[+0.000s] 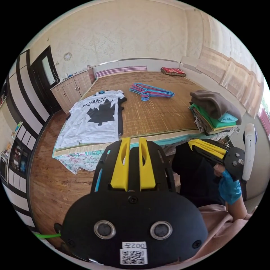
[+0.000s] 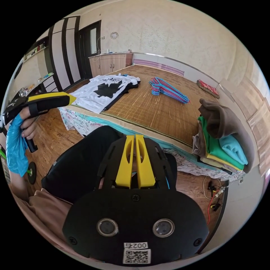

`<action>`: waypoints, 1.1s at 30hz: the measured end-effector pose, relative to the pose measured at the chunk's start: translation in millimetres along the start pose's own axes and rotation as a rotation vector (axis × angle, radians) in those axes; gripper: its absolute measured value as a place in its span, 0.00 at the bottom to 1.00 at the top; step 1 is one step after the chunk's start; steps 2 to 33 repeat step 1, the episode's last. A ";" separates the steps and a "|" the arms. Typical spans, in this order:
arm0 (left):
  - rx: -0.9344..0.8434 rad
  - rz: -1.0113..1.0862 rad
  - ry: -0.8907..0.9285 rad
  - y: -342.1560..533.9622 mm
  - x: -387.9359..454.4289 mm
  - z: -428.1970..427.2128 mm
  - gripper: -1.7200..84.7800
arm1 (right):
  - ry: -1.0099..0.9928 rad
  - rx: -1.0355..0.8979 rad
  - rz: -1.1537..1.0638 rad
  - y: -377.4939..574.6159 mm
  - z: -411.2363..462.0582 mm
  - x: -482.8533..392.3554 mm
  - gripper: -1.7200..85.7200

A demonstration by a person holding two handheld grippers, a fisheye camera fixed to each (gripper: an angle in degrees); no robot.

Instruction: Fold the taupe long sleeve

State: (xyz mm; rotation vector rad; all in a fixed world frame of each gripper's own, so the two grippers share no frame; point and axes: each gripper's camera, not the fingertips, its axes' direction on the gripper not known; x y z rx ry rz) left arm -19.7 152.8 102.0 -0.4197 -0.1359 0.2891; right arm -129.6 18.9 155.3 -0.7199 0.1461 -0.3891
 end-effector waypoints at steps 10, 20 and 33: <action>-0.006 -0.006 0.002 -0.7 -3.9 4.7 0.03 | -0.004 -0.002 0.000 -3.9 0.2 -4.3 0.01; -0.006 -0.006 0.002 -0.7 -3.9 4.7 0.03 | -0.004 -0.002 0.000 -3.9 0.2 -4.3 0.01; -0.006 -0.006 0.002 -0.7 -3.9 4.7 0.03 | -0.004 -0.002 0.000 -3.9 0.2 -4.3 0.01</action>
